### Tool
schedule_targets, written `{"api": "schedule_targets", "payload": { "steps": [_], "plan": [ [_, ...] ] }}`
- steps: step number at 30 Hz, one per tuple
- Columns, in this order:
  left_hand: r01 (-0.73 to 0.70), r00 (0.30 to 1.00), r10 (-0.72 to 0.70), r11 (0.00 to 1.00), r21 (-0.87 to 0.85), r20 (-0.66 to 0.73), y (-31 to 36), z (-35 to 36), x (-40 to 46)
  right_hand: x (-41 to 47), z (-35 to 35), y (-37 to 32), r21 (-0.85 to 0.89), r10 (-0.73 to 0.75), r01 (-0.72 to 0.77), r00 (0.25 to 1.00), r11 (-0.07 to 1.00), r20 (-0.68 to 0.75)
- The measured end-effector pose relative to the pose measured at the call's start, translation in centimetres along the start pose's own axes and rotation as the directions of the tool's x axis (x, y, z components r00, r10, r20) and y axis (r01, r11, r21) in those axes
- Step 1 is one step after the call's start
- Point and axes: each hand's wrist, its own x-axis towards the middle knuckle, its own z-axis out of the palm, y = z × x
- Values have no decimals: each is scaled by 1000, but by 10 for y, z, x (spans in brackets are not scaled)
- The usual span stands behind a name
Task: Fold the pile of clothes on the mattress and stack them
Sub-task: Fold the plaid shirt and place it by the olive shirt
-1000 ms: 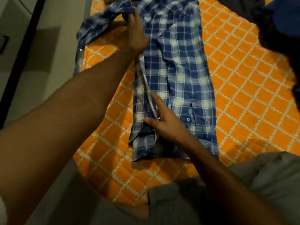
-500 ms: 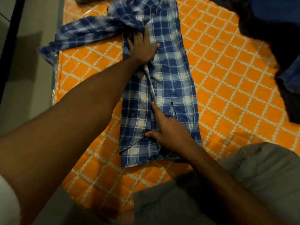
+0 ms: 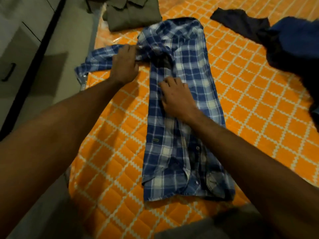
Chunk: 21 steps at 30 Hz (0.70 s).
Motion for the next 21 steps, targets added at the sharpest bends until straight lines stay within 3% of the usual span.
{"api": "schedule_targets", "payload": {
  "steps": [5,11,15,18,21],
  "plan": [
    [125,984,-122,992,-14,126,-75,-5,20,89,21,16,-106,-117,131,985,986,127],
    [60,957,-43,997,-50,288,-126,14,54,139,44,36,92,-41,27,988,995,148],
    [52,952,-103,983,177,289,-143,15,68,130,60,44,88,49,-52,998,995,39],
    [-80,949,2,968,236,316,-141,4,75,132,62,45,86,108,-114,992,990,73],
    [-166,885,127,985,49,448,-124,-13,75,136,62,46,107,129,-143,984,984,126]
  ]
}}
